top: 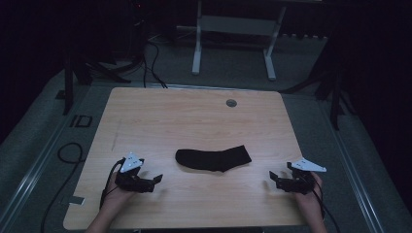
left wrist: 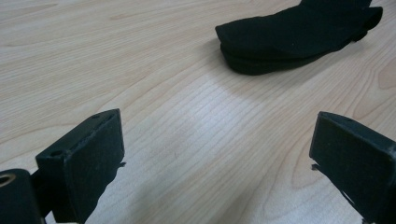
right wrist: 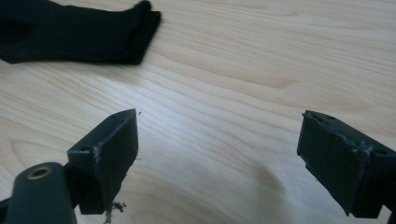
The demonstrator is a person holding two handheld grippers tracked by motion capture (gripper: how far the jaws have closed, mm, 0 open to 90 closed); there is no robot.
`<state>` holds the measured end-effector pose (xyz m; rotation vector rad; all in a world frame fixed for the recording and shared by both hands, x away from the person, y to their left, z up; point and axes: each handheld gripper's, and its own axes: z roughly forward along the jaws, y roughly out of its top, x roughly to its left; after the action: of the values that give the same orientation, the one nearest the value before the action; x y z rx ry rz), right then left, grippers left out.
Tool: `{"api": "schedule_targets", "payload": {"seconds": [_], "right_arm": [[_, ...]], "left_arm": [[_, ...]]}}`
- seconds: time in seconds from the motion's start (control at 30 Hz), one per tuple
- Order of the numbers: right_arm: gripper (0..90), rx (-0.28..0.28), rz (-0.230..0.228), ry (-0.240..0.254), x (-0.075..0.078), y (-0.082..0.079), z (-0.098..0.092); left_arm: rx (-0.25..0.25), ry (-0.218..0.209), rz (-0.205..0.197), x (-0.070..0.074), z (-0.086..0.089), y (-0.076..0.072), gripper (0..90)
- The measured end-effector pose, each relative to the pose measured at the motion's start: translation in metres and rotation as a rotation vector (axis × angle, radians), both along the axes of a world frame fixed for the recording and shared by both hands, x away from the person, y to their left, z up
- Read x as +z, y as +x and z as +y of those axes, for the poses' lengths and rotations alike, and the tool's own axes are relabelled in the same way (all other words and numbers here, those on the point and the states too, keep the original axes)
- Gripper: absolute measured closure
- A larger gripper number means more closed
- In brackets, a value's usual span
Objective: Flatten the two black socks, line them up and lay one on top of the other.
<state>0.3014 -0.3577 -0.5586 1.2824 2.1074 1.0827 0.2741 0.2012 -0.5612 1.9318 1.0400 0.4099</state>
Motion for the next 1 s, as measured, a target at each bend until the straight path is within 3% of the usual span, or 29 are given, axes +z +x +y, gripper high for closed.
{"api": "schedule_targets", "payload": {"seconds": [0.1, 0.37, 0.57, 0.67, 1.0], "right_arm": [[12.9, -0.025, 0.002, 0.021, 0.000, -0.007, -0.007], [12.8, -0.039, 0.006, 0.024, -0.001, -0.017, -0.014], [12.8, -0.076, 0.022, 0.038, -0.003, -0.019, -0.023], [12.5, -0.085, 0.010, 0.009, -0.003, -0.021, -0.023], [12.6, -0.112, -0.008, 0.041, -0.003, -0.022, -0.027]], "left_arm": [[0.020, -0.018, -0.012, 0.000, 0.005, -0.005, 3.6], [0.040, 0.008, 0.003, -0.003, 0.015, -0.015, 3.6], [0.059, 0.000, -0.001, -0.005, 0.025, -0.023, 3.6], [0.070, -0.013, -0.007, -0.007, 0.027, -0.028, 3.6], [0.071, -0.033, -0.022, -0.009, 0.027, -0.034, 3.6]]}}
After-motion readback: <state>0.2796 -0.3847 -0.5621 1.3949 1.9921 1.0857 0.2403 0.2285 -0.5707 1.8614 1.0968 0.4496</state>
